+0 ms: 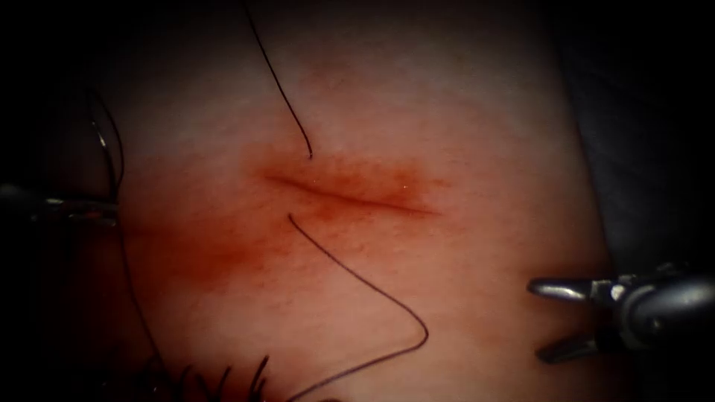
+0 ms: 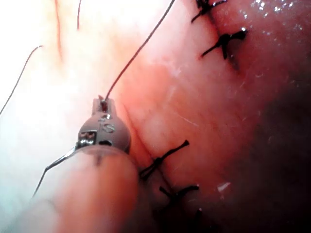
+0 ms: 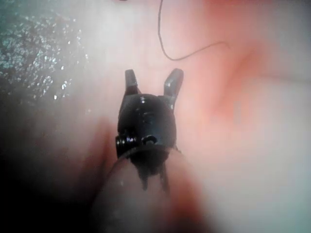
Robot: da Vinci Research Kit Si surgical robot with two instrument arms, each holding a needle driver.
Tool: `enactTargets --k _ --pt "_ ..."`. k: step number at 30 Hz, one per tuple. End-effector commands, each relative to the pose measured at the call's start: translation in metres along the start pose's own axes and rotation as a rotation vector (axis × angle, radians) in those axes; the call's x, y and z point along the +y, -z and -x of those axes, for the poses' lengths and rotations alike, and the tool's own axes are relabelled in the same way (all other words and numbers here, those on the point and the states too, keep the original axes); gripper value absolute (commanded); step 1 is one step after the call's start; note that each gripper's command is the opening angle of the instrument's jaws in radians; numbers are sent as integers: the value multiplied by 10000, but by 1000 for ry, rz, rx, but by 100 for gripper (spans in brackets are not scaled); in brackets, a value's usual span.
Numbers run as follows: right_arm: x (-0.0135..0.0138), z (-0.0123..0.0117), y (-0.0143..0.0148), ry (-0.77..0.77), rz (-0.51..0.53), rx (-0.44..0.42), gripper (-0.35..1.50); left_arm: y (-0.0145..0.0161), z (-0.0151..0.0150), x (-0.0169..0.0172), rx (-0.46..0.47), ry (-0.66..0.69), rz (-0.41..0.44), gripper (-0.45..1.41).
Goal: Wound Closure
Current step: Grasp the suture with the right gripper and pull it through the skin until a short tail remains.
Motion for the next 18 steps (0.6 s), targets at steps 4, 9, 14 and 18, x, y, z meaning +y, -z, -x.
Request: enactTargets --k 4,9,14,18 --pt "13 31 -51 9 29 7 148 -9 1 -1 0 -1 -2 -45" --pt "31 69 -106 13 50 31 148 -9 1 -1 0 -1 -2 -45" --pt "33 97 -153 21 60 49 148 -7 2 0 1 -2 -1 -45" --pt "27 110 -183 15 54 62 148 -7 2 0 1 -2 -1 -45"
